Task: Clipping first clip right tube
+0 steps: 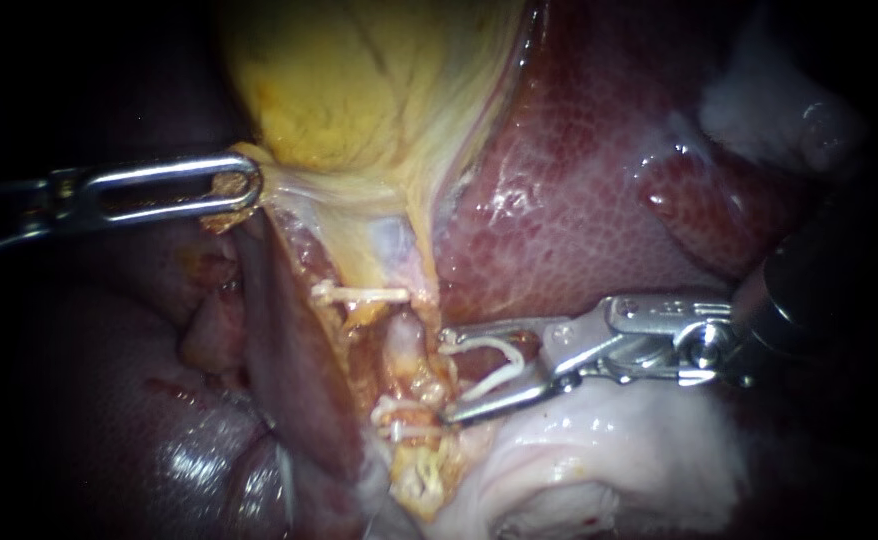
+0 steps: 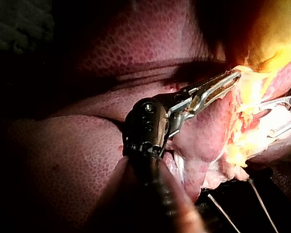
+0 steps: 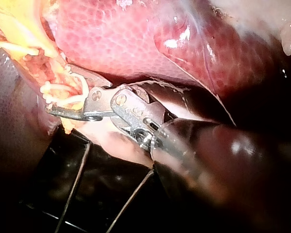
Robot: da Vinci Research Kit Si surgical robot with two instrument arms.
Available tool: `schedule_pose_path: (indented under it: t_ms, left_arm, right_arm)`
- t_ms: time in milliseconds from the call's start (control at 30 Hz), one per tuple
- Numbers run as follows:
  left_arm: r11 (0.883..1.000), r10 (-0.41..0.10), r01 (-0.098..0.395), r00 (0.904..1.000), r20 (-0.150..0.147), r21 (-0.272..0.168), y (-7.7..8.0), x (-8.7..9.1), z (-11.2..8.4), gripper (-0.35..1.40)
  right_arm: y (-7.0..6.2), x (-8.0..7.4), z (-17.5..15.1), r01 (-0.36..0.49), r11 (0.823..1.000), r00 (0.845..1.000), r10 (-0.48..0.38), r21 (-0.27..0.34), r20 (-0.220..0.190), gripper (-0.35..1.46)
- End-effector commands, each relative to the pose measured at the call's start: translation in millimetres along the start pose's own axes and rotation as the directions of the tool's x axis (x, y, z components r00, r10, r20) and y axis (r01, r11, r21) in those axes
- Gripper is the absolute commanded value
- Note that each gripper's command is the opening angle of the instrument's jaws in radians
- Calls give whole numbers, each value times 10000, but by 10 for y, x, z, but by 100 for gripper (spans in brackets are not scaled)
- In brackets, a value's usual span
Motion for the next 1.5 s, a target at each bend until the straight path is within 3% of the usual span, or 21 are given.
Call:
schedule_pose_path:
  t_ms: [33,567,967,1167,1267,1500]
  left_arm:
    - [10000,0,0,10000,1,-8,0,0,0,-35]
    - [10000,1,-1,10000,3,-15,-2,0,-2,-35]
    - [10000,-3,3,10000,10,-30,-4,0,-2,-35]
    - [10000,-4,4,10000,13,-34,-5,0,-1,-35]
    - [10000,-4,4,10000,14,-34,-5,0,-1,-35]
    - [10000,-4,4,10000,14,-35,-5,0,-1,-35]
  right_arm:
    - [1,0,-1,0,10000,10000,0,-5,4,58]
    - [13,-1,-5,-25,9994,9996,35,-356,267,58]
    - [22,13,13,-105,9958,9997,124,-905,211,60]
    - [15,8,23,-51,9981,9997,65,-621,219,60]
    - [5,3,28,55,9996,9995,-64,273,313,60]
    - [-15,-7,38,-249,9920,9972,160,1242,725,55]
